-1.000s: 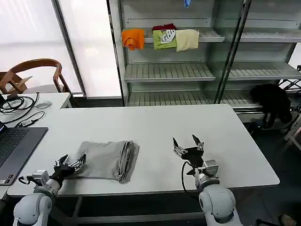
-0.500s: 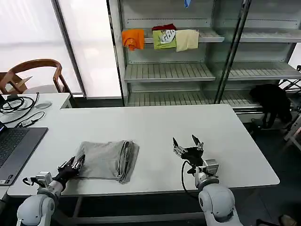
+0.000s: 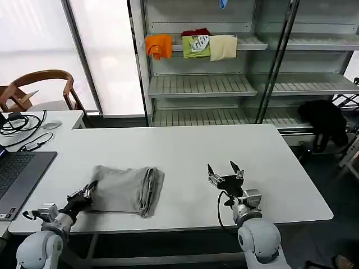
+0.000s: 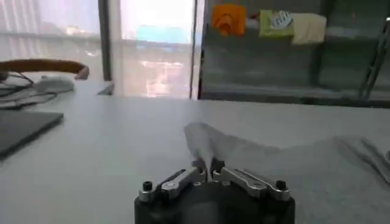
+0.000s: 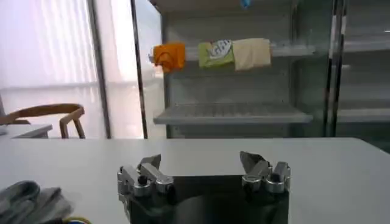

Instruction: Fold and organize the clothes.

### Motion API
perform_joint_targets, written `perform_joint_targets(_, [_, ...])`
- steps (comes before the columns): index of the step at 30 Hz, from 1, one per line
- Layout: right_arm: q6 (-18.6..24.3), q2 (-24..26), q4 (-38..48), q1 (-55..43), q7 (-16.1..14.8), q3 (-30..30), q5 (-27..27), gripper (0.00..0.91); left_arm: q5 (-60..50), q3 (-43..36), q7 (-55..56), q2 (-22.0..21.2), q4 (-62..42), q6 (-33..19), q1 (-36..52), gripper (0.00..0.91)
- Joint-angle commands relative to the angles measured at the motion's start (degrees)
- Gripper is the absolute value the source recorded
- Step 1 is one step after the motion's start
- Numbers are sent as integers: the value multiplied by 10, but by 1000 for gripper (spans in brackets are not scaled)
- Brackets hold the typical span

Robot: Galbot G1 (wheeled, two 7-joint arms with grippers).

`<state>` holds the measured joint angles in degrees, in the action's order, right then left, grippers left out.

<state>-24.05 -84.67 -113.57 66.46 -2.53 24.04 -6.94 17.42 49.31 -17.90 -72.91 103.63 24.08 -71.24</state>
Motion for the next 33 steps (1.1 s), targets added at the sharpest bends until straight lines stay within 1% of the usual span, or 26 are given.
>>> perform_joint_targets(1, [-1, -2, 8, -4, 5, -3, -5, 907, -200, 123, -35, 85, 19, -51, 11, 0])
perform_joint_targets(3, [-1, -6, 11, -4, 6, -6, -6, 907, -223, 144, -50, 120, 16, -61, 13, 0])
perform_joint_targets(5, [1, -10, 16, -5, 6, -8, -6, 907, -237, 165, -61, 161, 11, -59, 21, 0])
perform_joint_targets(6, [1, -10, 17, -5, 6, -9, -6, 907, -240, 170, -61, 169, 9, -59, 24, 0])
perform_joint_targets(8, [4, -9, 23, -8, 6, -9, -8, 907, -254, 175, -66, 200, 9, -54, 38, 0])
perform_joint_targets(10, [4, -9, 26, -8, 6, -7, -12, 907, -258, 175, -74, 210, 15, -47, 48, 0])
perform_joint_targets(16, [15, -3, 35, -2, 6, -3, -22, 907, -270, 151, -88, 265, 35, -16, 72, 10])
perform_joint_targets(17, [18, -1, 36, 0, 6, -1, -25, 907, -270, 143, -90, 271, 42, -8, 72, 10])
perform_joint_targets(19, [20, 3, 38, 2, 6, 2, -30, 907, -274, 133, -94, 265, 54, 2, 69, 10])
perform_joint_targets(23, [31, 17, 41, 11, 6, 9, -40, 907, -314, 107, -84, 210, 79, 1, 48, 10])
perform_joint_targets(25, [38, 25, 44, 16, 7, 13, -46, 907, -354, 80, -76, 165, 100, -1, 28, 10])
perform_joint_targets(26, [42, 29, 47, 18, 7, 14, -47, 907, -367, 54, -71, 127, 116, -2, 18, 10])
perform_joint_targets(27, [45, 33, 50, 19, 8, 15, -49, 907, -380, 24, -67, 98, 127, -2, 13, 10])
perform_joint_targets(28, [46, 35, 52, 20, 9, 16, -50, 907, -401, -3, -53, 45, 132, 0, 10, 10])
perform_joint_targets(29, [47, 38, 55, 21, 9, 17, -50, 907, -428, -44, -44, 8, 135, 1, 7, 10])
perform_joint_targets(31, [49, 41, 58, 22, 10, 19, -49, 907, -453, -114, -19, -47, 128, 11, 5, 20])
perform_joint_targets(32, [51, 43, 60, 22, 10, 20, -49, 907, -473, -158, -9, -61, 120, 12, 5, 20])
perform_joint_targets(33, [51, 44, 61, 22, 11, 20, -48, 907, -480, -177, 3, -89, 109, 15, 8, 20])
